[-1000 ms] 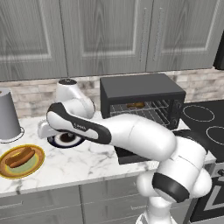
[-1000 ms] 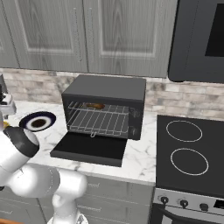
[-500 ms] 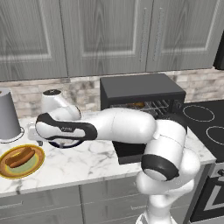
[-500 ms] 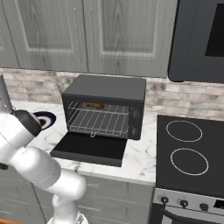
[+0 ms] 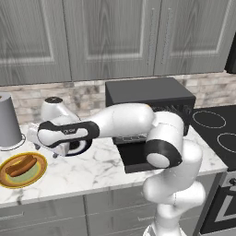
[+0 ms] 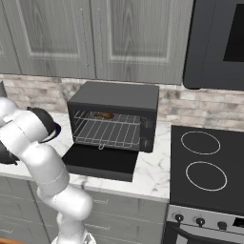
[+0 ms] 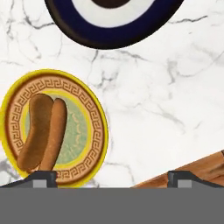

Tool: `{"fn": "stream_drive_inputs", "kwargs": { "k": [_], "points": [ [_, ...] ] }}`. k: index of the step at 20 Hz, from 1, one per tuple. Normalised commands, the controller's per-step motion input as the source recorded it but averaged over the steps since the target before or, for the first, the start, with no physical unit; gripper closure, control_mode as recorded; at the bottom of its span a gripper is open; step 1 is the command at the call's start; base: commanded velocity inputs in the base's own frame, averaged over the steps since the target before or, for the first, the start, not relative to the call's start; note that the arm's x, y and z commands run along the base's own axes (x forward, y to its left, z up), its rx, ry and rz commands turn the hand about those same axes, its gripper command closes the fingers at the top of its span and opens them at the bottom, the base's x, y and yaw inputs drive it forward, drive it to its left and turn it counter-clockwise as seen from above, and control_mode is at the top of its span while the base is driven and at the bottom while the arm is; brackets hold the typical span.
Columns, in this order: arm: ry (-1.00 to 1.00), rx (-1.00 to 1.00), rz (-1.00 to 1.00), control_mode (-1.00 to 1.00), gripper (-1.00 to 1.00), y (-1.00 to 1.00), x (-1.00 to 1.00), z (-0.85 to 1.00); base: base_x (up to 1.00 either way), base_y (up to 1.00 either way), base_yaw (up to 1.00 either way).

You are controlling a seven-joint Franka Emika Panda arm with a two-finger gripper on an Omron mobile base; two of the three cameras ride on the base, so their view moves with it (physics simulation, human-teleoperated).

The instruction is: Open the toaster oven door. Place the hotdog bun on the bottom rack in the toaster oven and place the chicken drumstick on the top rack.

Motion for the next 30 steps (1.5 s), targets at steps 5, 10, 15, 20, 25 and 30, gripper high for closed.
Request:
{"fn": "stream_drive_inputs", "kwargs": {
  "k": [5, 10, 15, 20, 25, 30],
  "points": [
    [0.04, 0.08, -0.04, -1.00, -1.00, 0.11, 0.17, -0.62, 0.00, 0.00, 0.00],
    [0.01, 0.03, 0.00, -1.00, -1.00, 0.29, 0.19, -0.03, 0.00, 0.00, 0.00],
    [0.04, 0.01, 0.00, -1.00, -1.00, 0.27, 0.21, -0.02, 0.00, 0.00, 0.00],
    [0.00, 0.00, 0.00, -1.00, -1.00, 0.07, 0.21, -0.10, 0.00, 0.00, 0.00],
    [0.00, 0.02, 0.00, -1.00, -1.00, 0.00, 0.03, -0.23, 0.00, 0.00, 0.00],
    [0.00, 0.02, 0.00, -1.00, -1.00, 0.00, 0.08, -0.32, 0.00, 0.00, 0.00]
  ]
}}
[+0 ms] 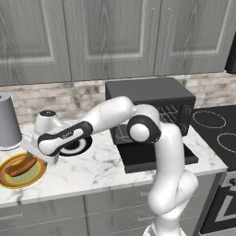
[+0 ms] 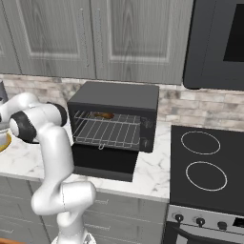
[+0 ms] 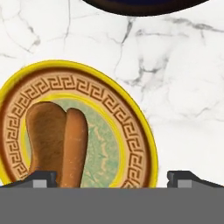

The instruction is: Open the toaster oven door. Place the hotdog bun on the bottom rack in the toaster oven and place the chicken drumstick on the top rack.

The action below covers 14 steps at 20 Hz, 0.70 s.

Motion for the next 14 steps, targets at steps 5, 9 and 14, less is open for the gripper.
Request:
{"fn": "stream_drive_inputs", "kwargs": {
  "k": [5, 9, 14],
  "points": [
    [0.00, 0.03, 0.00, -1.00, -1.00, 0.00, 0.27, -0.18, 0.00, 0.00, 0.00],
    [0.00, 0.02, 0.00, -1.00, -1.00, 0.07, 0.26, -0.19, 0.00, 0.00, 0.00],
    [0.00, 0.00, 0.00, -1.00, -1.00, 0.33, 0.17, -0.11, 0.00, 0.00, 0.00]
  ]
}}
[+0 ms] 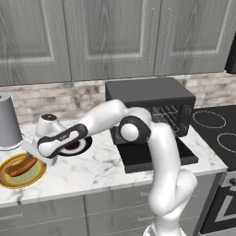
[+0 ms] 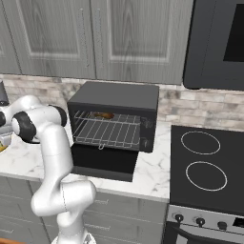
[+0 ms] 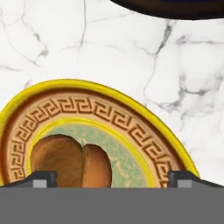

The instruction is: Open the toaster oven door. Place the hotdog bun on the bottom rack in the toaster oven and place the chicken drumstick on the top rack.

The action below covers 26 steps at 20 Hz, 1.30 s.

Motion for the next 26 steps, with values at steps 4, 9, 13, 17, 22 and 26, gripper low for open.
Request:
{"fn": "stream_drive_inputs", "kwargs": {
  "k": [4, 9, 13, 17, 22, 26],
  "points": [
    [0.00, 0.00, 0.00, -1.00, -1.00, 0.36, 0.16, -0.12, 0.00, 0.00, 0.00],
    [0.00, 0.00, 0.00, -1.00, -1.00, 0.22, 0.23, -0.14, 0.00, 0.00, 0.00],
    [0.00, 0.00, 0.00, -1.00, 1.00, 0.16, 0.20, -0.04, 0.00, 0.00, 0.00],
    [0.00, 0.00, 0.00, -1.00, 1.00, 0.14, 0.13, 0.00, 0.00, 0.00, 0.00],
    [0.00, 0.03, 0.00, -1.00, 1.00, 0.02, 0.01, 0.05, 0.00, 0.00, 0.00],
    [0.00, 0.09, 0.00, -1.00, 1.00, -0.09, -0.12, 0.45, 0.00, 0.00, 0.00]
  ]
}}
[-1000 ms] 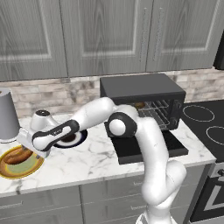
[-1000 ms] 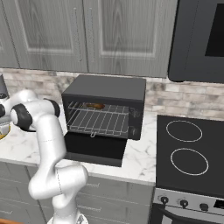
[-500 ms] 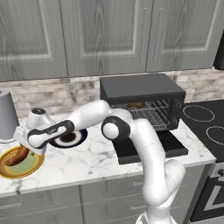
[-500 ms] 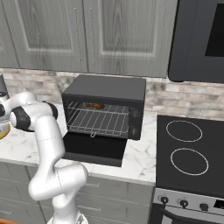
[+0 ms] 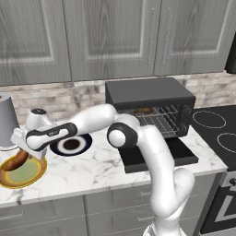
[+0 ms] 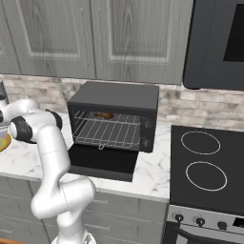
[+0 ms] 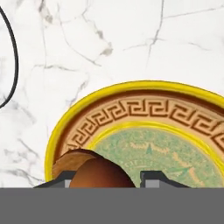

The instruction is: Open the toaster oven door. Place the hotdog bun on the bottom rack in the toaster oven and place the chicken drumstick on the top rack.

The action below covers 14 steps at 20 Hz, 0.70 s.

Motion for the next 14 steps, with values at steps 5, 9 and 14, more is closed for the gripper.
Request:
{"fn": "stream_drive_inputs", "kwargs": {
  "k": [5, 9, 14],
  "points": [
    [-0.01, 0.12, 0.00, -1.00, 1.00, -0.65, -0.48, 0.61, 0.00, 0.00, 0.00],
    [-0.01, 0.08, 0.00, -1.00, 1.00, -0.94, -0.57, 0.42, 0.00, 0.00, 0.00],
    [0.00, 0.03, -0.04, -1.00, 1.00, -1.00, -0.62, 0.19, 0.00, 0.00, 0.00]
  ]
}}
